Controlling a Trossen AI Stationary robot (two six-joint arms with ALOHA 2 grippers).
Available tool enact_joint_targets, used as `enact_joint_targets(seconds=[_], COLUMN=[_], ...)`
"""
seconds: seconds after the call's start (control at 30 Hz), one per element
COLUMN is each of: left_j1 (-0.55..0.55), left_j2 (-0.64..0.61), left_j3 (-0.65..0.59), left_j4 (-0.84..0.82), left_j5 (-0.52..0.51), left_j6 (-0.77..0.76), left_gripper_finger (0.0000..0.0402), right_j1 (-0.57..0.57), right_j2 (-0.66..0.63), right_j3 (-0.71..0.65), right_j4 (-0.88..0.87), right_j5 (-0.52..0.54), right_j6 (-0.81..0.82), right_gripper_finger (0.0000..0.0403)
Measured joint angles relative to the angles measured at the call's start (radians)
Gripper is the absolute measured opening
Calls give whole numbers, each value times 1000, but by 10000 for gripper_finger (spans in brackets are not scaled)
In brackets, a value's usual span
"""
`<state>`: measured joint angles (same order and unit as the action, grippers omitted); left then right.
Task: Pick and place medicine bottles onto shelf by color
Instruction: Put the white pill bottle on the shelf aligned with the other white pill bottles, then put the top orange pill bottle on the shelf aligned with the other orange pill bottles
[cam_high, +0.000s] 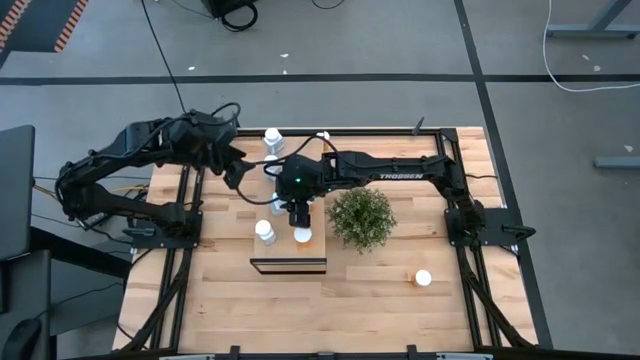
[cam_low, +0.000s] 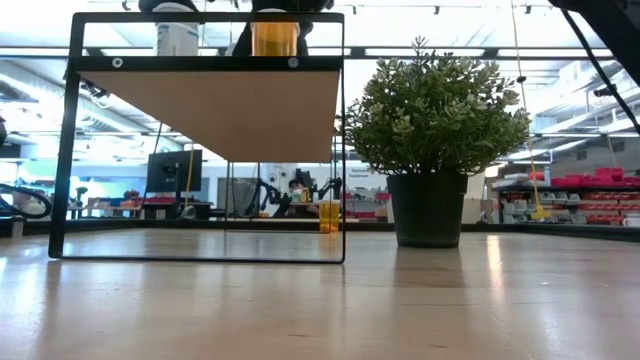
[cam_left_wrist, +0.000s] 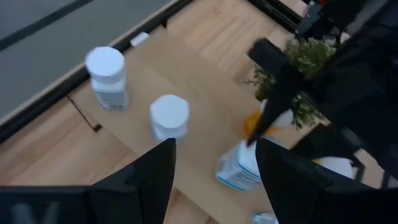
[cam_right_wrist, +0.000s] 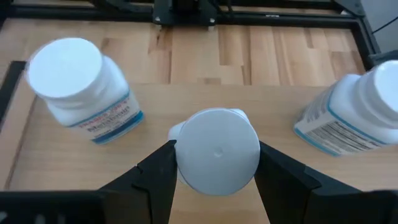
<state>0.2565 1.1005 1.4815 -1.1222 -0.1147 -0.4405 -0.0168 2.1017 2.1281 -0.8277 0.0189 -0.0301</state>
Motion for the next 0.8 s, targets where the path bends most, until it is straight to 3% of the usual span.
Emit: enact_joint_targets(seconds=[0.27,0.53,0.8], left_j1=[-32,-32,-32], left_j2=[1,1,1], left_j3=[0,0,0], left_j4=[1,2,2], left_j5=[0,0,0], left_j6=[-56,-78,-80], left_gripper_finger=[221,217,217], right_j1=[0,-1,-1], right_j2=[0,0,0], right_j3=[0,0,0], right_j4=[12,68,68], right_j5=[2,2,-12], right_j6=[-9,35,34], right_gripper_finger=[201,239,250])
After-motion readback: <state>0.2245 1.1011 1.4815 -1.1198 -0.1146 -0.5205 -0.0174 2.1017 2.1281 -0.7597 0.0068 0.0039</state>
